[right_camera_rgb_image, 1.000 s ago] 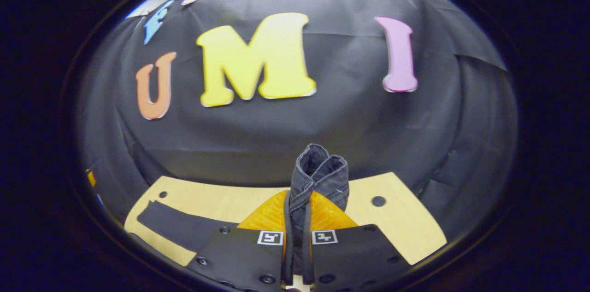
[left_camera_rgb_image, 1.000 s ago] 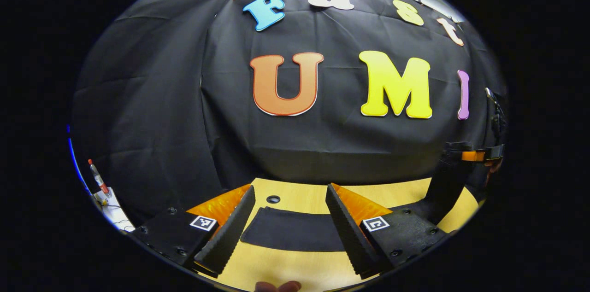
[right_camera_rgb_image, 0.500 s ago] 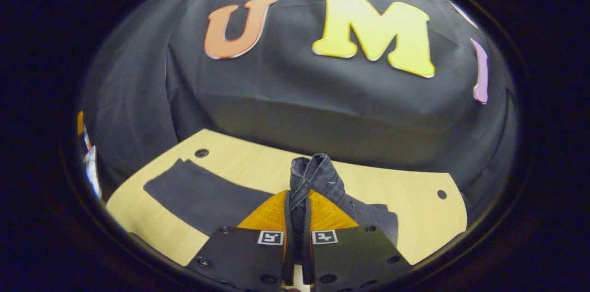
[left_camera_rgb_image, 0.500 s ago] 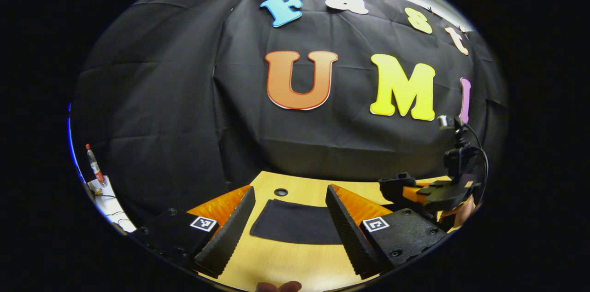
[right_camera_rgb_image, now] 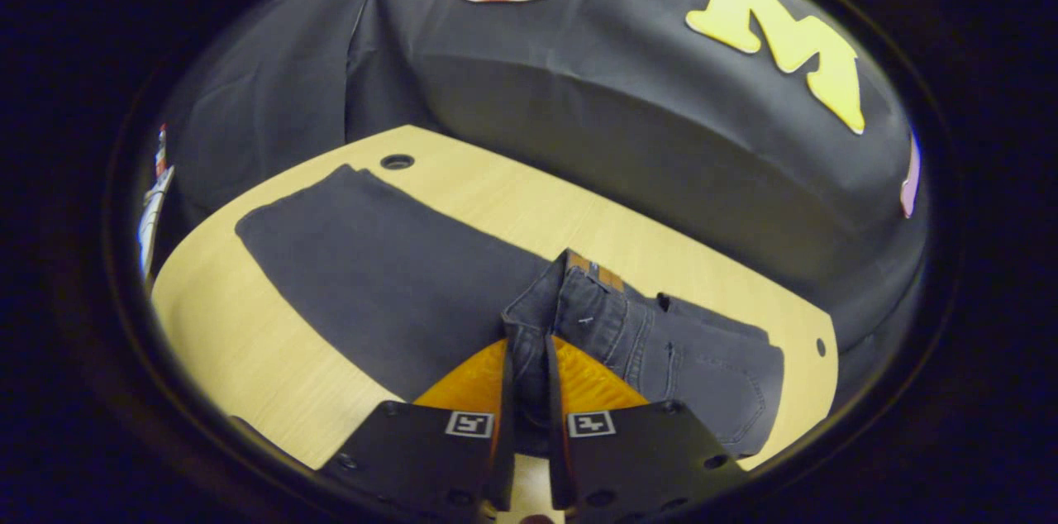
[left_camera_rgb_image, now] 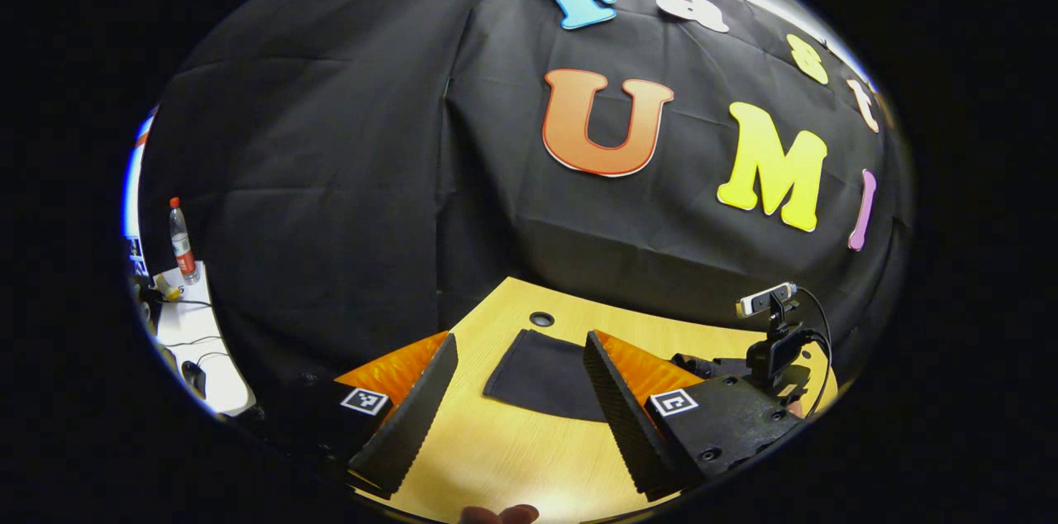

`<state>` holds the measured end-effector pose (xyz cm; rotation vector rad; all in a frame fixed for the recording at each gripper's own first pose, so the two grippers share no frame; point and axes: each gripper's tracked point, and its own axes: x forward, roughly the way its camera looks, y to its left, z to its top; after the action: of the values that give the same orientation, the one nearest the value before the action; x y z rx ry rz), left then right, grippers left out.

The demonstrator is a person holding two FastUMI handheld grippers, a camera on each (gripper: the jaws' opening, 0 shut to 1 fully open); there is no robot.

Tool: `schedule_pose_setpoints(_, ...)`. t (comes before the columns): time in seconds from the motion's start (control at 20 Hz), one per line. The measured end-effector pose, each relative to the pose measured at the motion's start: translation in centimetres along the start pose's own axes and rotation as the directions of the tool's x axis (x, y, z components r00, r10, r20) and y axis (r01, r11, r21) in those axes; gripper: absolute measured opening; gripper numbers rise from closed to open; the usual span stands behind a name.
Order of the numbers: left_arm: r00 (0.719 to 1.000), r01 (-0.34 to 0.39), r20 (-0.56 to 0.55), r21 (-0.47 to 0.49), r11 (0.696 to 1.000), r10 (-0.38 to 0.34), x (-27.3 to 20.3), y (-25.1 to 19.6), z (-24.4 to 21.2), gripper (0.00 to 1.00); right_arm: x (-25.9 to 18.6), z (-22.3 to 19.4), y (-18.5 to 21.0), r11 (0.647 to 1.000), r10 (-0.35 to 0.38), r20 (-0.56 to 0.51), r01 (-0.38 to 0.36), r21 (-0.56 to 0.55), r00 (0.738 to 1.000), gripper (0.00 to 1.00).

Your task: Grasp the waist and the cuffs of the jeans and fold them to make the two legs overlap; first hold the waist and fold one-third of the jeans toward the cuffs, then hold the cuffs and fold the remaining one-third in the same direction to finish folding.

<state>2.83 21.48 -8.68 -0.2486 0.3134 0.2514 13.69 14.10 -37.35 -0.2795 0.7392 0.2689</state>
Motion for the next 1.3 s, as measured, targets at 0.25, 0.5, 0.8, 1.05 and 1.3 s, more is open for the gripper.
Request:
schedule_pose_setpoints(0.25, 0.998, 0.039, -0.053, -0.05, 0.998, -0.042, 0.5, 0.2, -1.6, 0.99, -3.4, 1.5, 2.2, 0.994, 0.106, 0.049, -0.107, 0.019, 0.993, 0.58)
schedule_pose_setpoints(0.5, 0.989, 0.091, -0.094, -0.187, 0.978, -0.11, 1.3, -0.1, -3.5, 0.99, -10.3, 4.4, -1.0, 0.986, 0.127, 0.121, -0.138, 0.09, 0.984, 0.84)
schedule_pose_setpoints(0.8, 0.947, 0.051, -0.232, -0.576, 0.816, -0.223, 3.8, -2.5, -8.6, 0.99, -18.9, 5.5, -8.0, 0.982, 0.077, 0.17, -0.104, 0.156, 0.982, 0.87)
schedule_pose_setpoints(1.05, 0.906, -0.088, -0.309, -0.807, 0.584, -0.29, 7.6, -4.3, -13.6, 0.98, -23.5, 2.1, -13.5, 0.96, 0.03, 0.107, -0.059, 0.274, 0.994, 0.92)
schedule_pose_setpoints(1.3, 0.897, -0.2, -0.338, -0.884, 0.423, -0.283, 11.2, -5.2, -15.9, 0.98, -25.9, -1.2, -18.2, 0.953, -0.046, 0.049, 0.03, 0.3, 0.998, 0.95)
